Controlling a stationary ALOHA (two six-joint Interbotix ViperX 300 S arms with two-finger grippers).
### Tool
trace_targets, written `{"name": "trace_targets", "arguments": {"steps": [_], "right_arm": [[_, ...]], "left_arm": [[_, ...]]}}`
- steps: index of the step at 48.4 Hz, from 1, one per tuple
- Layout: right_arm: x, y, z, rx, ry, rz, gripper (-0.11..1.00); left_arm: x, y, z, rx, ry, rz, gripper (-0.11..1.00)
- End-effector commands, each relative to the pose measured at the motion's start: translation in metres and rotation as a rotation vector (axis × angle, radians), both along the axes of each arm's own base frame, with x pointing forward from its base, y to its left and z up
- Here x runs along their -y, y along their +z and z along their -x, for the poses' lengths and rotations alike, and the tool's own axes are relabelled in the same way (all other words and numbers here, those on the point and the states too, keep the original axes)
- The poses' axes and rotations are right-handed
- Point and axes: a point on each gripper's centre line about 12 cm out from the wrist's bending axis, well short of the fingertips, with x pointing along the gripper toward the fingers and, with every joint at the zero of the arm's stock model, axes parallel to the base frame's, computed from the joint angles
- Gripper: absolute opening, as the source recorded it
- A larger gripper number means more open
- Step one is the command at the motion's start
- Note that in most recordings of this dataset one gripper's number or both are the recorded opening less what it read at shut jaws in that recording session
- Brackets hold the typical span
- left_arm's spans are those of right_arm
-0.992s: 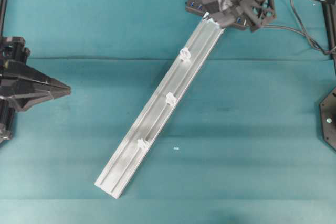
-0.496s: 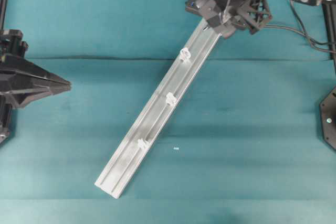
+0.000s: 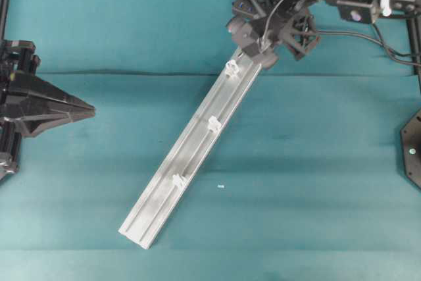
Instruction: Pass the USB cable through three rings with both arms.
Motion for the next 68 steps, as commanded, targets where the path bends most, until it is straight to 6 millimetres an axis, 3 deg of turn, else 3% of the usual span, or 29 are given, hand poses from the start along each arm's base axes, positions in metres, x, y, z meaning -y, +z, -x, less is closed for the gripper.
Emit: {"name": "trace_targets", "arguments": {"steps": [1,37,68], "right_arm": [[-0.004,-0.004,-0.006,0.002,0.023,0.0,0.08],[-0.029,-0.008,-0.027,0.068,0.041,-0.042,0.08],[-0.038,-0.007,-0.032,0.107,0.003,-0.106,0.08]], "left_arm": [[-0.001,0.011,-0.001,0.029,0.003,-0.003,-0.02],[-0.001,0.005,-0.008,0.0,0.006,-0.003,-0.02],[-0.039,-0.024,-0.045,-0.135,0.15,0.009,-0.02]]}}
